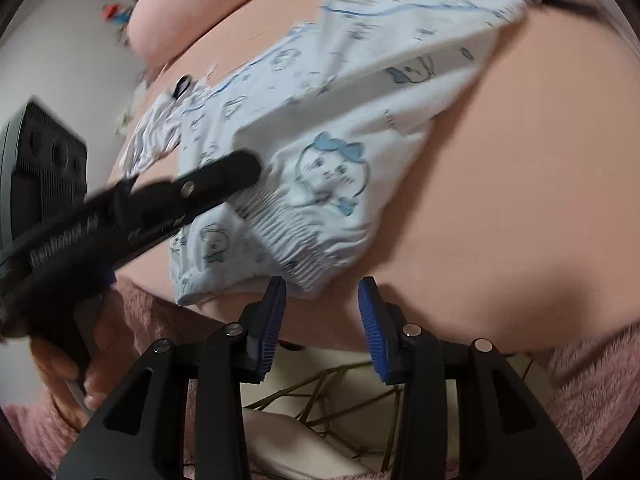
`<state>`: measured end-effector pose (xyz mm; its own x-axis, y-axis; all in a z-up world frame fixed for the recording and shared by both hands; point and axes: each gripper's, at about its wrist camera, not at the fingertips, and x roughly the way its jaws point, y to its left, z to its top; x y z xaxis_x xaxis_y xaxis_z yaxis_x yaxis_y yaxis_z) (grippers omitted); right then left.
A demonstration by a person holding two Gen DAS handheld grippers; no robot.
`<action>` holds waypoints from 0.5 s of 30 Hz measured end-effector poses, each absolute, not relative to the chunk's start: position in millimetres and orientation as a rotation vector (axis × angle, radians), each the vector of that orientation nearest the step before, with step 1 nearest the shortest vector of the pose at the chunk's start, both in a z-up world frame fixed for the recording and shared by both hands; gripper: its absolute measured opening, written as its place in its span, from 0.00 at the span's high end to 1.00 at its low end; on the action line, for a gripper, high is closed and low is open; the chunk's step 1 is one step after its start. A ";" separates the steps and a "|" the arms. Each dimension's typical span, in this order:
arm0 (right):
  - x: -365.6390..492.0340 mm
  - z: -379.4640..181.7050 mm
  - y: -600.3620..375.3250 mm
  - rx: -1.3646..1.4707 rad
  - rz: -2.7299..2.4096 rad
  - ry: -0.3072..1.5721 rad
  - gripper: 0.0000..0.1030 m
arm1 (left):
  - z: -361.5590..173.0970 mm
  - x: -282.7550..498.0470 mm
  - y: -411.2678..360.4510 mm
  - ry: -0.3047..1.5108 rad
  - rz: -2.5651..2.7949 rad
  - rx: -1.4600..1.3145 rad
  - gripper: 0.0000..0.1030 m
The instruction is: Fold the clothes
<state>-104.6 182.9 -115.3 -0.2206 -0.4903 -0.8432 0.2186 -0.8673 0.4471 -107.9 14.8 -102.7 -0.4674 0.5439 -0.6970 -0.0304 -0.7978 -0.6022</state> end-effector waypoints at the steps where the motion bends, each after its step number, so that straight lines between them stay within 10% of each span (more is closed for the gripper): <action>1: -107.8 -115.4 175.8 1.591 -2.149 -0.312 0.62 | -102.0 -106.1 8.9 -0.761 2.317 -1.365 0.91; 15: -99.5 -122.1 162.9 1.739 -2.200 0.028 0.56 | -126.9 -62.9 -57.3 -0.953 2.445 -1.406 0.92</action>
<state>-99.5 162.9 -122.1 -0.1966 -0.2470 -0.9489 0.2714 -0.9436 0.1894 -62.9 -57.3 -126.9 -0.5431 0.4349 -0.7182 0.1659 -0.7829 -0.5996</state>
